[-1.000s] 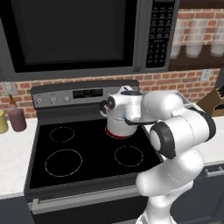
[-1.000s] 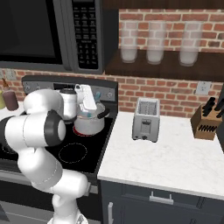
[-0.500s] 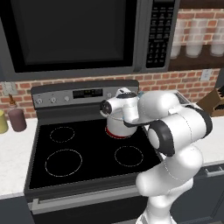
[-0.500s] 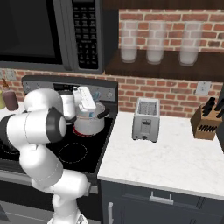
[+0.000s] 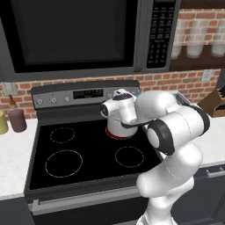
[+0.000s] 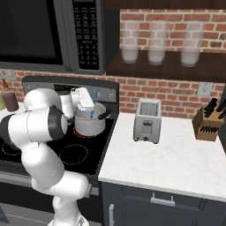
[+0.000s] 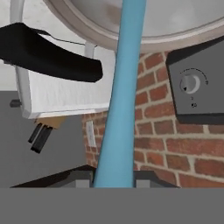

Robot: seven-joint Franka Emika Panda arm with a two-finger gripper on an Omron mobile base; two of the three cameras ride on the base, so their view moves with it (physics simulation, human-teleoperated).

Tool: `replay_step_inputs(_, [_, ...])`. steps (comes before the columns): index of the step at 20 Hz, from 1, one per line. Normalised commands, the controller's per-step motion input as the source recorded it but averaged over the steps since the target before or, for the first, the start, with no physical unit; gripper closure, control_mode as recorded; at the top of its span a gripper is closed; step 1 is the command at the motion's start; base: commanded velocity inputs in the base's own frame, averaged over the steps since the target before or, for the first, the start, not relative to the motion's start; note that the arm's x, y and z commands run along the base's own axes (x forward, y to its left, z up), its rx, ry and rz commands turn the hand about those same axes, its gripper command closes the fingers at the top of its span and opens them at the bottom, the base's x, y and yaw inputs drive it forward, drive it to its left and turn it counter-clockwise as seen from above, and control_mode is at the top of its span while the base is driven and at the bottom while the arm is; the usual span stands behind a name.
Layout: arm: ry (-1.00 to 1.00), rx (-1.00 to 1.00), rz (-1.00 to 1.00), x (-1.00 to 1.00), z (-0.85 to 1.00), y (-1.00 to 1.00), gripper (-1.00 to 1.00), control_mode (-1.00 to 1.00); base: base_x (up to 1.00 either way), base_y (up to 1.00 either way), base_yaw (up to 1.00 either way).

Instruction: Put the avocado and squash in the pot. Retrieve the spatula and lightly stir the vegetables in the pot.

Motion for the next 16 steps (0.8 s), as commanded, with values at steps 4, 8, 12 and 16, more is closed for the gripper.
replay_step_inputs(4, [-0.16,-0.01,0.0,0.02,0.0,0.07,1.0,-1.0,0.0,0.0,0.0])
replay_step_inputs(8, [-0.07,-0.01,0.0,0.1,0.0,0.01,1.0,-1.0,0.0,0.0,0.0])
replay_step_inputs(12, [0.01,-0.03,0.01,0.09,0.0,0.0,1.0,-1.0,0.0,0.0,0.0])
replay_step_inputs(16, [0.06,-0.01,0.03,0.0,0.0,0.0,1.0,-1.0,0.0,0.0,0.0])
